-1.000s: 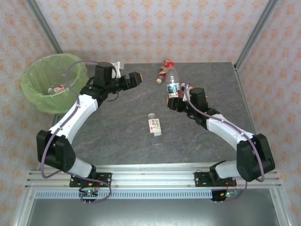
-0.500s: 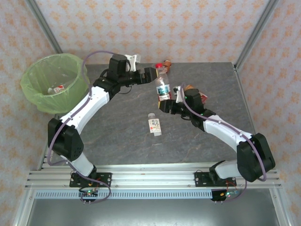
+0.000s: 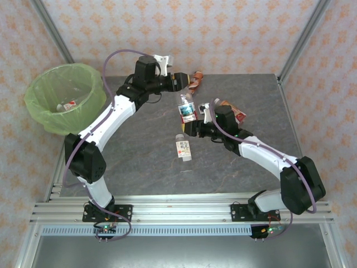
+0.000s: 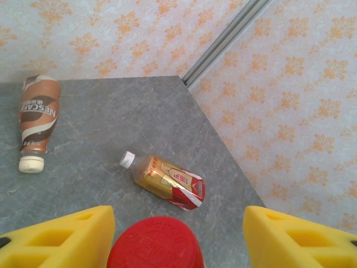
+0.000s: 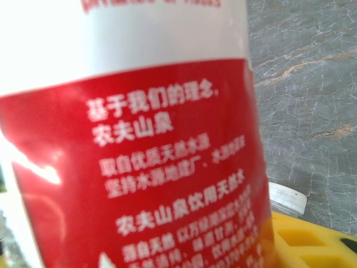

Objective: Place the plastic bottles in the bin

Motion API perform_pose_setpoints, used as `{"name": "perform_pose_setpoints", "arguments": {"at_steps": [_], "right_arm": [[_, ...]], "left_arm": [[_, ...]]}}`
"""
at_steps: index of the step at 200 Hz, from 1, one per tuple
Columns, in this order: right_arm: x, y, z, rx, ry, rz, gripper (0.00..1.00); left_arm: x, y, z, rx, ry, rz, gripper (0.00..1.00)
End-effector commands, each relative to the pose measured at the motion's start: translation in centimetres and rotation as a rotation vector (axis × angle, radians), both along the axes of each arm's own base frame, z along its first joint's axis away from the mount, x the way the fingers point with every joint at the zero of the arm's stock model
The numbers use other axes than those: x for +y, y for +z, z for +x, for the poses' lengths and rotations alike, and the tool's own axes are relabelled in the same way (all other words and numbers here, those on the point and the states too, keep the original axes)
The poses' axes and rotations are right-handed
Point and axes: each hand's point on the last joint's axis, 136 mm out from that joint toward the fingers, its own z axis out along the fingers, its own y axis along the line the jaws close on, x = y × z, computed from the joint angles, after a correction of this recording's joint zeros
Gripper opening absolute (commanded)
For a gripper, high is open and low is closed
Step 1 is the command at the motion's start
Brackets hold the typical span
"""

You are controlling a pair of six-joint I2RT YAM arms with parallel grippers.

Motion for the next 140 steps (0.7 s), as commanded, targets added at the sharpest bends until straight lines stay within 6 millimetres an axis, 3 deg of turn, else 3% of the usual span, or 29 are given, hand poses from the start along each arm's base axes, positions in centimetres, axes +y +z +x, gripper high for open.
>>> {"name": "perform_pose_setpoints", "arguments": {"at_steps": [1, 34, 82, 115, 140], "right_arm": [[0.9, 2.3, 0.0, -0.071, 0.046, 0.037, 0.30], [1.0, 2.1, -0.3, -0.065, 0.061, 0.036, 0.30], [0.7, 2.2, -0.1, -0.065, 0.041, 0.039, 0.30], [0.8, 2.2, 0.0, -0.064, 0.038, 0.045, 0.31], [1.0, 2.6, 0.1, -0.074, 0.036, 0.072, 0.39]], "left_arm": [[0.5, 0.5, 0.6, -0.029, 0.029, 0.034, 0.59], [-0.1, 0.1, 0.9, -0.008, 0.018, 0.000, 0.47], [-0.4, -0.8, 0.4, 0.023, -0.009, -0.001, 0.44], [0.1, -1.0, 0.0, 0.006, -0.003, 0.029, 0.31], [0.5, -0.8, -0.2, -0.007, 0.011, 0.043, 0.21]]}}
